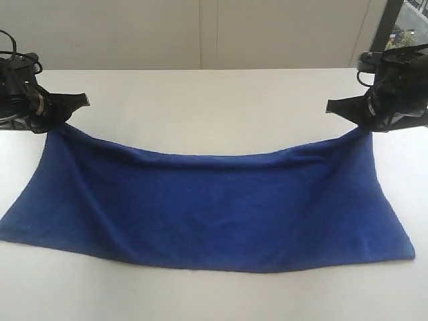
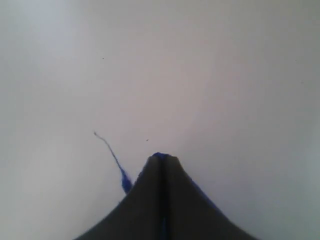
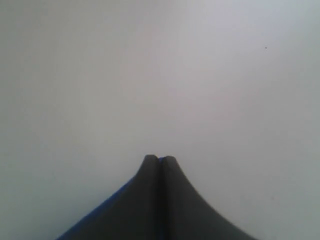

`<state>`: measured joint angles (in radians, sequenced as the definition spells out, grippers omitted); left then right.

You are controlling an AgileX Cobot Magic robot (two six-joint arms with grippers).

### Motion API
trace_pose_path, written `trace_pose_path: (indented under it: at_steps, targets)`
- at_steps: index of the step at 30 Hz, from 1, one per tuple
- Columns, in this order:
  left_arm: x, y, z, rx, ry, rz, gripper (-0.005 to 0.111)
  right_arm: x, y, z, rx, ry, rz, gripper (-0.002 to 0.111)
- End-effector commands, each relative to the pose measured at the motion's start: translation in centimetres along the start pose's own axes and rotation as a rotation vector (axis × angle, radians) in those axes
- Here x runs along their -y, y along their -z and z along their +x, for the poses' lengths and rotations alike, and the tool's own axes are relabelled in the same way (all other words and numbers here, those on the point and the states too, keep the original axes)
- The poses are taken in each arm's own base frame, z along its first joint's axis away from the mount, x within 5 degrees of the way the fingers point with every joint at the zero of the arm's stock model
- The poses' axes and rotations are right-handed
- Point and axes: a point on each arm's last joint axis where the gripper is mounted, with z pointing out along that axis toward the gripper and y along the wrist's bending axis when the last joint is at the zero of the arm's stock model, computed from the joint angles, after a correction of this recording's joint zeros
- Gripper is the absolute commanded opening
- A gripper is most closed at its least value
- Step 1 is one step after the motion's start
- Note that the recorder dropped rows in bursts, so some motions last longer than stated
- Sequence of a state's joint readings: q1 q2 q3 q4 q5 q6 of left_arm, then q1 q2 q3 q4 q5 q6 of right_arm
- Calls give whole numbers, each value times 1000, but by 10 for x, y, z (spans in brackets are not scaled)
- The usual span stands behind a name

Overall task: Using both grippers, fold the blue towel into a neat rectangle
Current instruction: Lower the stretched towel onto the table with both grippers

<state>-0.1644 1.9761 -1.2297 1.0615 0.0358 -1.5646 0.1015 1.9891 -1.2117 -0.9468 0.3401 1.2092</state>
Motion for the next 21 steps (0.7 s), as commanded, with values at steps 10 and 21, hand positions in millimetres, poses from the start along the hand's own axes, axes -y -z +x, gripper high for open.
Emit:
trace_pose_path:
  at_steps: [10, 21]
  targets:
    - [-6, -10, -14, 22, 48, -35, 0, 2, -12, -23, 60, -41, -24, 0]
    - [-3, -16, -9, 13, 52, 5, 18, 0, -17, -23, 75, -50, -84, 11]
